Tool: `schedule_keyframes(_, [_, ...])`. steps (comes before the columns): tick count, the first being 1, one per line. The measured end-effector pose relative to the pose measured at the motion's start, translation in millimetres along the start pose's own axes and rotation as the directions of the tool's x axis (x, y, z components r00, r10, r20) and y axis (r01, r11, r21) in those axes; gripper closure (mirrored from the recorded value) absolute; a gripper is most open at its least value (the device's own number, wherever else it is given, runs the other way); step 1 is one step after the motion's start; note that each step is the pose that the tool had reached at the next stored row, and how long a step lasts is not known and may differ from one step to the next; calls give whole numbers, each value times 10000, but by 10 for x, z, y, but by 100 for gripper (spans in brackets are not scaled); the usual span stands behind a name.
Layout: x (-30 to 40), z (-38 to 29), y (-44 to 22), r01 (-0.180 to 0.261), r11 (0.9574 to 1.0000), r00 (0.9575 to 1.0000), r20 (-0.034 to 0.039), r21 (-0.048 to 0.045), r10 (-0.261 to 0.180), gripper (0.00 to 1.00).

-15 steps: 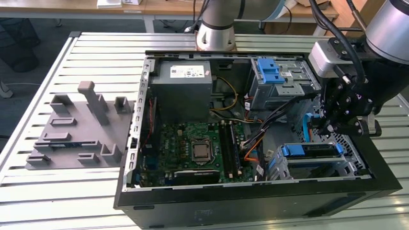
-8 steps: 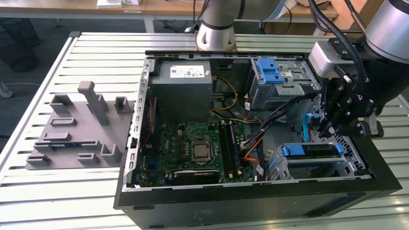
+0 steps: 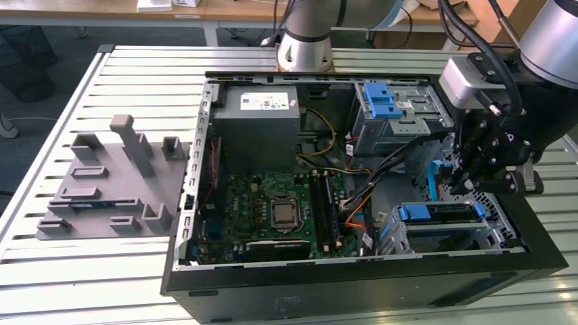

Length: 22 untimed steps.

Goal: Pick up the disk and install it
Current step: 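Insert the first disk wire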

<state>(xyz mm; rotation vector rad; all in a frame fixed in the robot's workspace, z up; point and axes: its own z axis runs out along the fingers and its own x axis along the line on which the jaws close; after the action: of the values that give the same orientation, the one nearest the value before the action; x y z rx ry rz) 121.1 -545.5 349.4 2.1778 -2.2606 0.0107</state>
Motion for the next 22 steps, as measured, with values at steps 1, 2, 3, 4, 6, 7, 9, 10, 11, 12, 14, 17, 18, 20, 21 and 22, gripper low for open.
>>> schedule_keyframes(1, [0, 0, -12, 1, 10000, 10000, -2, -43, -1, 84])
schedule_keyframes(2, [-1, 0, -23, 1, 10000, 10000, -2, -84, -1, 84])
schedule_keyframes(3, [-1, 0, -32, 2, 9999, 10000, -4, -122, -2, 84])
schedule_keyframes(4, [-1, 0, -38, 1, 9999, 10000, -5, -158, -1, 84])
schedule_keyframes(6, [7, 3, -41, 1, 9998, 10000, -6, -203, -1, 84])
schedule_keyframes(7, [17, 7, -42, -1, 9998, 10000, -6, -216, 1, 84])
schedule_keyframes(9, [42, 17, -44, -2, 9998, 10000, -4, -223, 2, 84])
schedule_keyframes(10, [55, 22, -45, -3, 9997, 10000, -4, -225, 3, 84])
schedule_keyframes(11, [64, 28, -46, -6, 9997, 10000, -3, -227, 6, 84])
schedule_keyframes(12, [72, 34, -47, -8, 9997, 10000, -3, -232, 8, 84])
schedule_keyframes(14, [82, 49, -52, -13, 9997, 10000, -3, -245, 12, 84])
schedule_keyframes(17, [97, 64, -55, -23, 9997, 10000, -7, -263, 23, 84])
schedule_keyframes(18, [104, 71, -56, -26, 9996, 10000, -5, -266, 26, 84])
schedule_keyframes(20, [116, 84, -57, -29, 9996, 10000, -3, -270, 29, 84])
schedule_keyframes(21, [118, 92, -57, -31, 9996, 10000, -2, -273, 31, 84])
schedule_keyframes(22, [118, 99, -57, -32, 9996, 10000, -4, -278, 32, 84])
